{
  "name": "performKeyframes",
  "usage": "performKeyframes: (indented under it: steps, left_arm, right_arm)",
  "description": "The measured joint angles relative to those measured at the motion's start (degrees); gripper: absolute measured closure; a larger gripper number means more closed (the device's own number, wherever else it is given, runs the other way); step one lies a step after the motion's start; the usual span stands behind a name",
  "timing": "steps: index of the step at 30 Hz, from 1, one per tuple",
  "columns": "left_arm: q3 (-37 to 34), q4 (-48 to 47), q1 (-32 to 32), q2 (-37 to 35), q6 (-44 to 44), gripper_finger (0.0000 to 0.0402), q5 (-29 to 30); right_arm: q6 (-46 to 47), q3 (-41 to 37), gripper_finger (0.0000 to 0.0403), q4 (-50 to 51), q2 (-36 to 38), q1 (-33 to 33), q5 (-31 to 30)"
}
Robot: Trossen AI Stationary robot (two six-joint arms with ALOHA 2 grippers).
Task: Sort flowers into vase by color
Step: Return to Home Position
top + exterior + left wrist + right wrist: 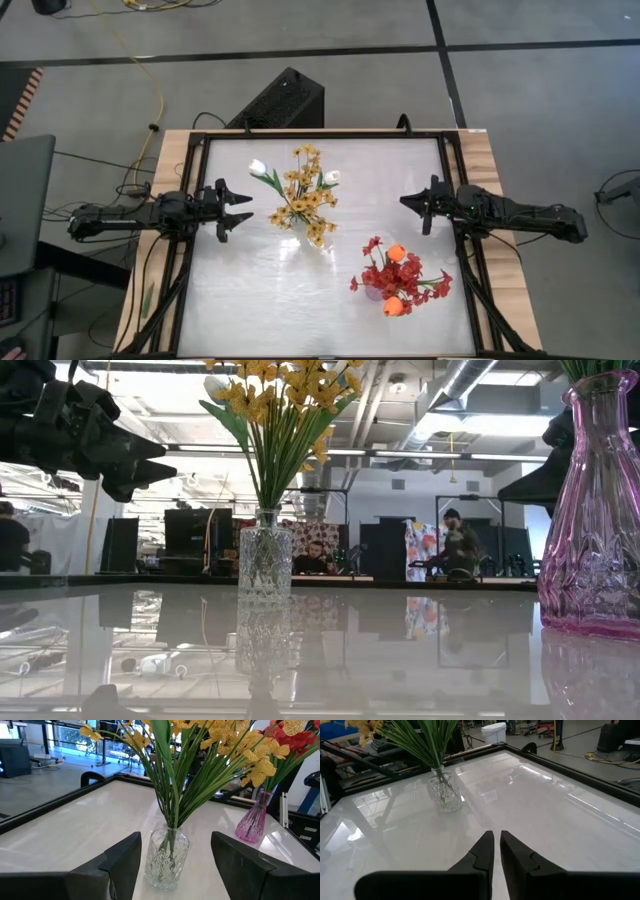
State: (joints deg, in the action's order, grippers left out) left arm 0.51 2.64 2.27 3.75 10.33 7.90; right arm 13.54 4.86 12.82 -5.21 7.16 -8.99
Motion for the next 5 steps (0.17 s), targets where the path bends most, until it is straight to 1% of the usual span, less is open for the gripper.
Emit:
performKeyframes:
  steps: [5]
  left_arm:
    - [0.0,0.0,0.0,0.0,0.0,0.0172,0.0]
  right_arm:
    - [0.0,0.0,0.0342,0.0,0.0,0.0,0.0]
